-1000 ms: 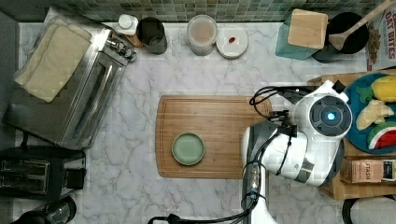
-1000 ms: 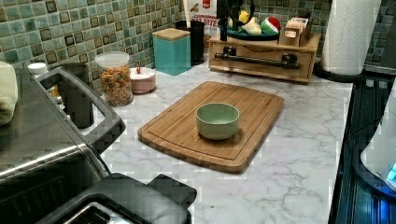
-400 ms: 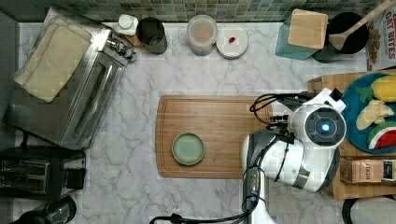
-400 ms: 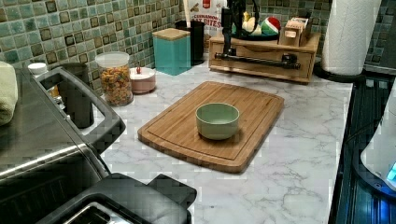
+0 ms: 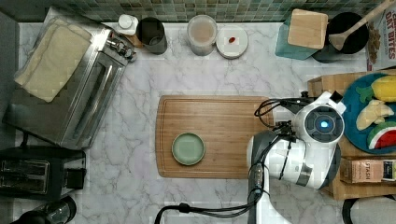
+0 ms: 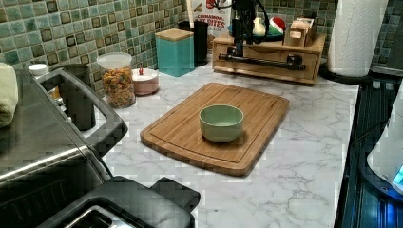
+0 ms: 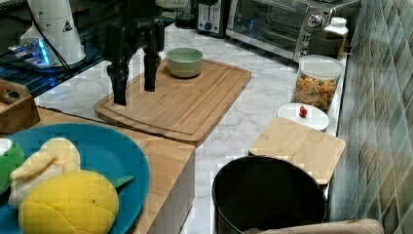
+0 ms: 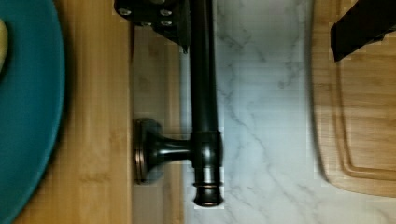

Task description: Open the drawer.

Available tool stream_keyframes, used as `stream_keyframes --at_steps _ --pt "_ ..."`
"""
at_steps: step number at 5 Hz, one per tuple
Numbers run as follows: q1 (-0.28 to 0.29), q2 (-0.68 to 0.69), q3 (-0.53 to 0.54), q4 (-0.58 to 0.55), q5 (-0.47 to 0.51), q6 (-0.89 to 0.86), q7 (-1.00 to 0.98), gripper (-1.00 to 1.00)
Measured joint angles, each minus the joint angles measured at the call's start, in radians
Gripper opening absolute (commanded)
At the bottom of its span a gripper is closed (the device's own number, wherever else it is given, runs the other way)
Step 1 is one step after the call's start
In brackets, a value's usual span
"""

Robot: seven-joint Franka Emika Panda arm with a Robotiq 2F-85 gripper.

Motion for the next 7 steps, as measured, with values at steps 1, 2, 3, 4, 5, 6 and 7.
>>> stream_keyframes --at_steps 1,2,3,4,5,6,7 --pt "-0.006 0.026 -0.031 0.004 -0.001 0.009 0.000 1.00" --pt "-0.028 0.050 -0.038 0.002 0.001 0.001 0.000 1.00" --pt "-0.039 0.064 -0.039 -0.002 0.007 0.003 0.000 1.00" --pt "-0.039 0.064 -0.036 -0.018 0.010 0.061 0.000 1.00" --pt "-0.039 0.064 -0.031 -0.057 0.040 0.225 0.000 1.00" --pt "-0.040 0.064 -0.029 -0.086 0.044 0.271 0.000 1.00" --pt "-0.041 0.072 -0.029 -0.111 0.044 0.292 0.000 1.00"
